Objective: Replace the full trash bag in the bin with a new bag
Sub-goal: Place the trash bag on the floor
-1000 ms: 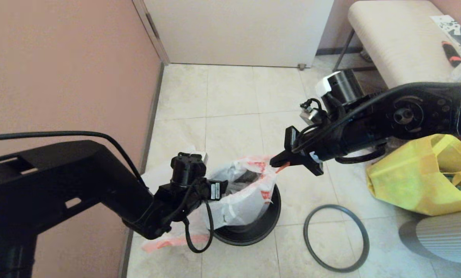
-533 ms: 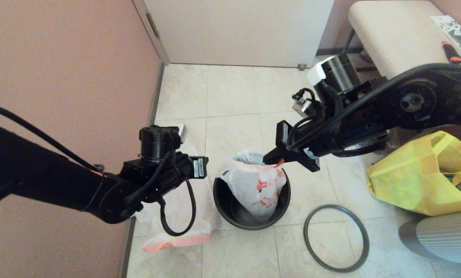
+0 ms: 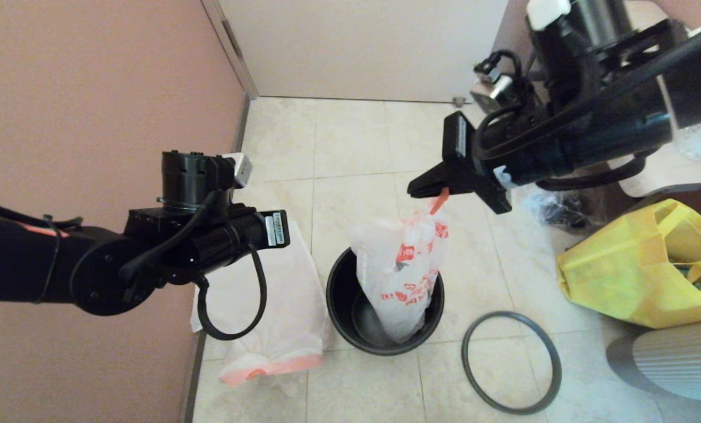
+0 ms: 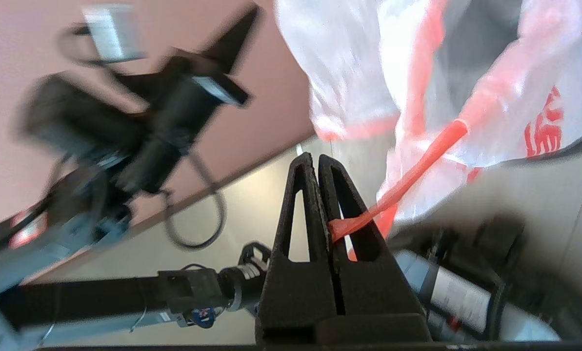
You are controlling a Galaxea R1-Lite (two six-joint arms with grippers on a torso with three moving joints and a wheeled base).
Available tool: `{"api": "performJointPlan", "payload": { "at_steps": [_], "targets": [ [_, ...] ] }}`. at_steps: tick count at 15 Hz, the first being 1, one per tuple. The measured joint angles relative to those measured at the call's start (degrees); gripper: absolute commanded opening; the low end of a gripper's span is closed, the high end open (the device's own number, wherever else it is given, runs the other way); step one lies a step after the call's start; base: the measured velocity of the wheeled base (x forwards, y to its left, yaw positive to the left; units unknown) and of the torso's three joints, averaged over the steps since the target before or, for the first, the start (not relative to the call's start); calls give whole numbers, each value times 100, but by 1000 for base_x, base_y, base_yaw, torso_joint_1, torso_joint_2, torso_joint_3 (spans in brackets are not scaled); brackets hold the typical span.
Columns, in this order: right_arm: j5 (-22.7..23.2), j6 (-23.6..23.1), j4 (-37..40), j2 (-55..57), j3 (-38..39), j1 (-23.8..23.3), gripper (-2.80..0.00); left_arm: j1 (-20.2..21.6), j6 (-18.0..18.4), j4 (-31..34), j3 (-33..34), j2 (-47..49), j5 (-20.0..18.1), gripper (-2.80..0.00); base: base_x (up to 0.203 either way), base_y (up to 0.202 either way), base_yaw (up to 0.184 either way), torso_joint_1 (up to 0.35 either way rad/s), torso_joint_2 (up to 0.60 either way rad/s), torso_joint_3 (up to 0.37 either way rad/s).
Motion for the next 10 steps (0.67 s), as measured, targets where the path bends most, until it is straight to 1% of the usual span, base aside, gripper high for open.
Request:
{"api": "performJointPlan", "payload": {
  "at_steps": [3,6,8,10],
  "targets": [
    [-189,-395,-35,-665,-9,104,-280,-41,-11,7,-40,-30,-17,-280,0,0,0,0,0,0],
    [-383,-681,-102,-1333,-9,253,-280,-90,-22,-2,-45,11,-20,-280,0,0,0,0,0,0],
    [-716,-861,-422,-1750,-9,288,-280,-101,-20,-9,-40,47,-22,-280,0,0,0,0,0,0],
    [-1101,-1258,-768,-2223,-9,304,-280,-96,-25,-32,-37,87,-22,-280,0,0,0,0,0,0]
  ]
}}
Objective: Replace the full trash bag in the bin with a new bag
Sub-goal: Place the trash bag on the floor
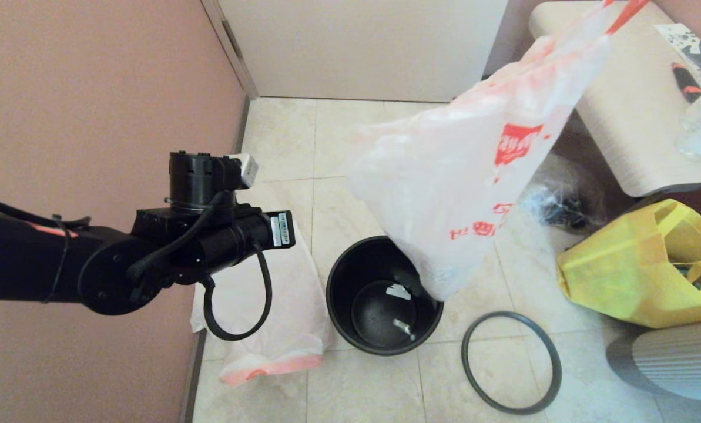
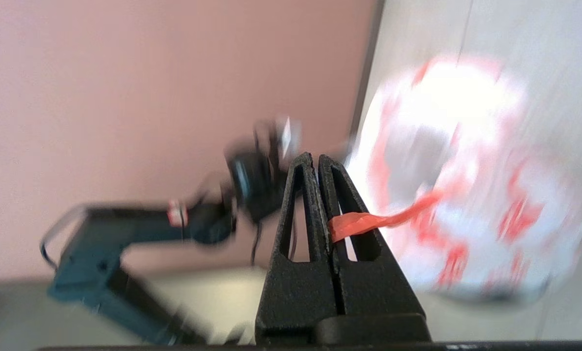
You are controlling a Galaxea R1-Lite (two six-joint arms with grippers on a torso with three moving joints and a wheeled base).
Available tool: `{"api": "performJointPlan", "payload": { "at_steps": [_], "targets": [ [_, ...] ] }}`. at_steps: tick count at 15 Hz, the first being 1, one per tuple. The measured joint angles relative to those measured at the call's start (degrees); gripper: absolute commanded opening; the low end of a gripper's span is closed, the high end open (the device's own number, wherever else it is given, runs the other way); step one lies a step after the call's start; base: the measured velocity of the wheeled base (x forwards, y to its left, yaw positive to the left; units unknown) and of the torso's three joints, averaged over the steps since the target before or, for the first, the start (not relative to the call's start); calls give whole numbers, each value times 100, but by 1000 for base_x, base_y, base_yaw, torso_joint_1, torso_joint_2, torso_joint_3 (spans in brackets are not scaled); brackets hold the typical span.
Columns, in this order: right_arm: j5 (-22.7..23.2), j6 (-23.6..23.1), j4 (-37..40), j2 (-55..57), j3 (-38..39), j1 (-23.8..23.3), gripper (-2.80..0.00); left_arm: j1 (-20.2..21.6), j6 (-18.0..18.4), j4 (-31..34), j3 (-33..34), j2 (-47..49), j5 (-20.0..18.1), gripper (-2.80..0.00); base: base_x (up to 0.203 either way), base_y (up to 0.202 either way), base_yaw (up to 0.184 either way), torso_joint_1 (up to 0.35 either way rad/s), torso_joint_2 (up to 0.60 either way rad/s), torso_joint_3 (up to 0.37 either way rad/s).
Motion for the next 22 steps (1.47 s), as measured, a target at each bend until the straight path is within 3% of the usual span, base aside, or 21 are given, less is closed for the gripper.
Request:
{"api": "performJointPlan", "payload": {
  "at_steps": [4,7,11,14,15,19,22],
  "targets": [
    [-1022,-1242,-632,-739,36,20,-280,-18,-8,-8,9,65,4,-280,0,0,0,0,0,0],
    [-1396,-1457,-757,-800,314,-305,-280,-64,-14,-17,15,112,10,-280,0,0,0,0,0,0],
    [-1322,-1634,-2075,56,1379,-2047,-280,-170,-25,-15,60,165,12,-280,0,0,0,0,0,0],
    [-1394,-2135,-3349,1615,1790,-3087,-280,-258,-17,-104,199,209,-5,-280,0,0,0,0,0,0],
    [-1459,-2371,-3721,2244,1802,-3358,0,-273,-9,-139,233,234,-3,-280,0,0,0,0,0,0],
    [-1908,-3581,-4767,4493,1557,-4068,0,-369,-3,-250,262,398,15,-280,0,0,0,0,0,0],
    [-2066,-3734,-4025,4927,1490,-4158,0,-394,22,-232,276,352,29,-280,0,0,0,0,0,0]
  ]
}}
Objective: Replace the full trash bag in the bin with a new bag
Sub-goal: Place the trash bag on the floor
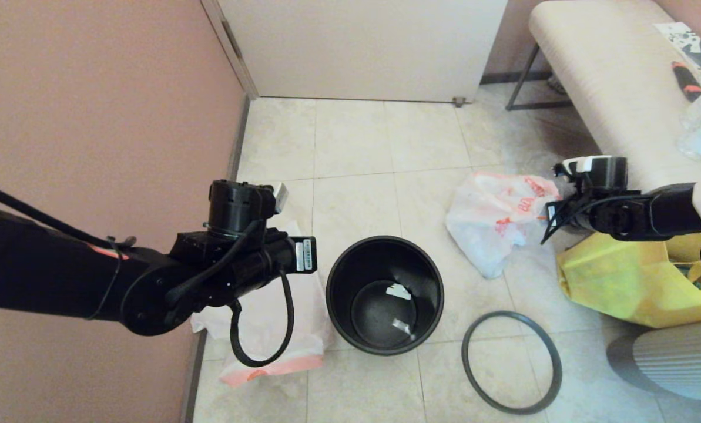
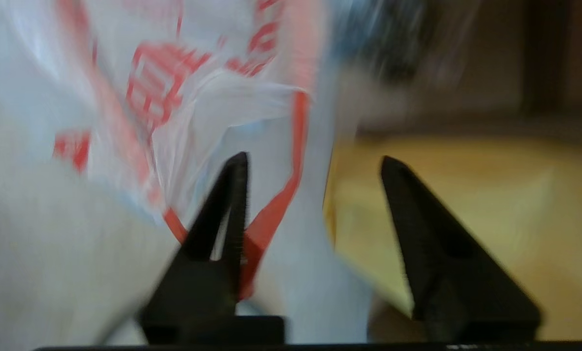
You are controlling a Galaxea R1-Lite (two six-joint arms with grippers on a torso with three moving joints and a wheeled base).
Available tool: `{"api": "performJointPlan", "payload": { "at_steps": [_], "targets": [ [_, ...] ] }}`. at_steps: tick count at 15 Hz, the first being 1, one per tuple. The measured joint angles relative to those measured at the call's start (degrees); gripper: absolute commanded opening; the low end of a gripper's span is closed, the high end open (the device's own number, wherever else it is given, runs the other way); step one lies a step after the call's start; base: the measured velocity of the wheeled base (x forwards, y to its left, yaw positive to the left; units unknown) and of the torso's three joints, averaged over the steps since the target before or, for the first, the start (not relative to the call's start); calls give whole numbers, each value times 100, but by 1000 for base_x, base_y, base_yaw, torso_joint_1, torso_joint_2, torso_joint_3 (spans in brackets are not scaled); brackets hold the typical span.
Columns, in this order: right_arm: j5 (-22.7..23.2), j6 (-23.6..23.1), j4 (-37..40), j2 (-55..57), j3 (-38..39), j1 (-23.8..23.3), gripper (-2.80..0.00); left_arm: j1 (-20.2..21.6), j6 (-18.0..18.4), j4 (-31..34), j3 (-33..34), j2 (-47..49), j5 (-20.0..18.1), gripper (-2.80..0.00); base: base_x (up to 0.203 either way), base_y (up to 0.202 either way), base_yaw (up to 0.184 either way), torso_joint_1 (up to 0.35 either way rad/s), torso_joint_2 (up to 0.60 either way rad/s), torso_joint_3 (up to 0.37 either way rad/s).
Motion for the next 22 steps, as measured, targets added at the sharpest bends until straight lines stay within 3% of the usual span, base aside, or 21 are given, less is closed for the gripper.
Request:
{"api": "performJointPlan", "payload": {
  "at_steps": [4,6,9,12,14,16,21,22],
  "targets": [
    [203,863,2775,-1170,-336,152,0,5,47,168,3,-403,10,-280,0,0,0,0,0,0],
    [556,1703,4282,-1697,-815,268,0,-60,53,284,-1,-612,6,-280,0,0,0,0,0,0],
    [1046,2994,5496,-2079,-1010,402,0,-89,95,293,-11,-813,15,-280,0,0,0,0,0,0],
    [1467,4699,5165,-2242,-833,473,0,-91,132,291,-54,-978,20,-280,0,0,0,0,0,0],
    [1545,5386,4281,-2327,-562,485,0,-91,131,289,-62,-1048,18,-280,0,0,0,0,0,0],
    [1838,5814,3697,-2402,-671,549,0,-91,132,290,-65,-1084,18,-280,0,0,0,0,0,0],
    [2489,6287,3690,-2297,-1384,511,0,-88,130,282,-38,-1073,7,-280,0,0,0,0,0,0],
    [2530,6230,3944,-2331,-1327,567,-280,-88,130,288,-36,-1053,7,-280,0,0,0,0,0,0]
  ]
}}
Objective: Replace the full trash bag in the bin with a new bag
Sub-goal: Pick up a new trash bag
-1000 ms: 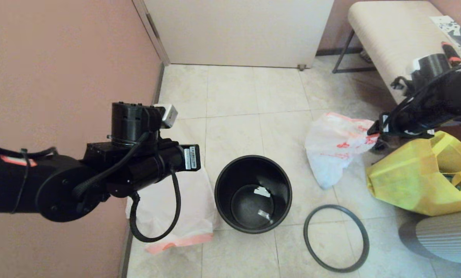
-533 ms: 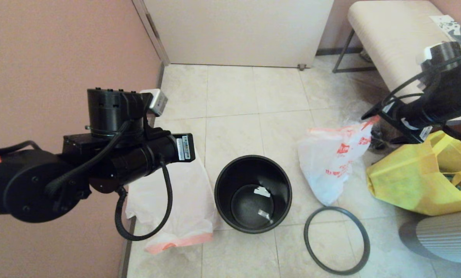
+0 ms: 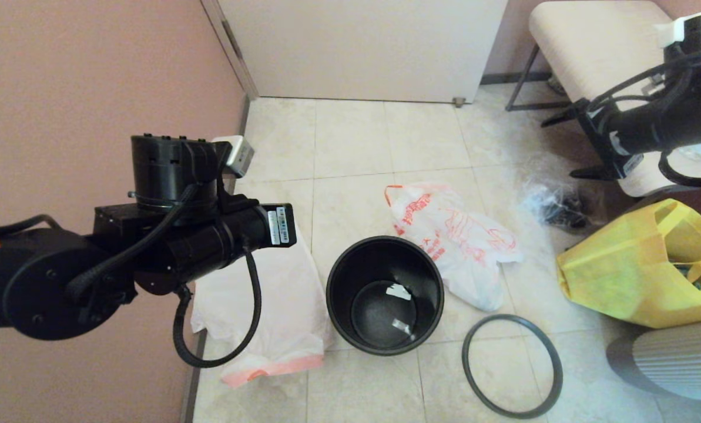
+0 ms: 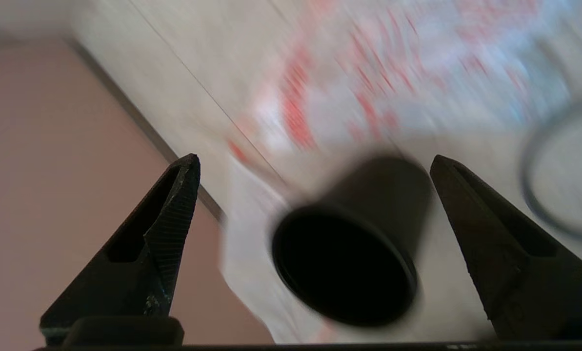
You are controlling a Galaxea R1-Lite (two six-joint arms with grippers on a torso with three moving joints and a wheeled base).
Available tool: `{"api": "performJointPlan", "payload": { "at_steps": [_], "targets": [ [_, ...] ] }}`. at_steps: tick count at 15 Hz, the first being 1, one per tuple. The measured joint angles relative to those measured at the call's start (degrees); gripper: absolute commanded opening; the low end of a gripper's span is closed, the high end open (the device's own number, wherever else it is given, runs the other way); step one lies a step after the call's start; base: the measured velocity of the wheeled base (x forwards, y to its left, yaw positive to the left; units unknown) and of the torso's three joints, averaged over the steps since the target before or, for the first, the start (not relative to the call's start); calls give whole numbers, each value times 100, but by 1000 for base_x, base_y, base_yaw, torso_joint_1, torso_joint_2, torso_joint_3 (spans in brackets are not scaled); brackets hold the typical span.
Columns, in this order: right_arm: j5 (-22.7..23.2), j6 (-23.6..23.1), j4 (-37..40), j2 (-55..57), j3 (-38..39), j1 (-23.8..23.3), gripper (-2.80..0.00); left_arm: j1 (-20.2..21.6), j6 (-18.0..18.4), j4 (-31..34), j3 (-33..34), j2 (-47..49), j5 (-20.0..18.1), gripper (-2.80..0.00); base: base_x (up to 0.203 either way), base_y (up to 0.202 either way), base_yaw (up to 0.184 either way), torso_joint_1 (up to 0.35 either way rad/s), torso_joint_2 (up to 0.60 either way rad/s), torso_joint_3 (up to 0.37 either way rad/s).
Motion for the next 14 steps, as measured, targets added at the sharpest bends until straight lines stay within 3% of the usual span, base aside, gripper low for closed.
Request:
{"api": "performJointPlan", "payload": {
  "at_steps": [2,3,8,14],
  "targets": [
    [-90,-348,753,-125,61,110,-280,-34,0,9,11,62,7,-280,0,0,0,0,0,0],
    [-348,-512,1231,-220,84,188,-280,-63,0,9,15,82,9,-280,0,0,0,0,0,0],
    [-2552,-641,2688,-743,661,696,-280,-132,10,363,-13,49,18,-280,0,0,0,0,0,0],
    [-3173,-292,3275,-1955,2080,1235,-280,-174,78,684,-87,-368,27,-280,0,0,0,0,0,0]
  ]
}}
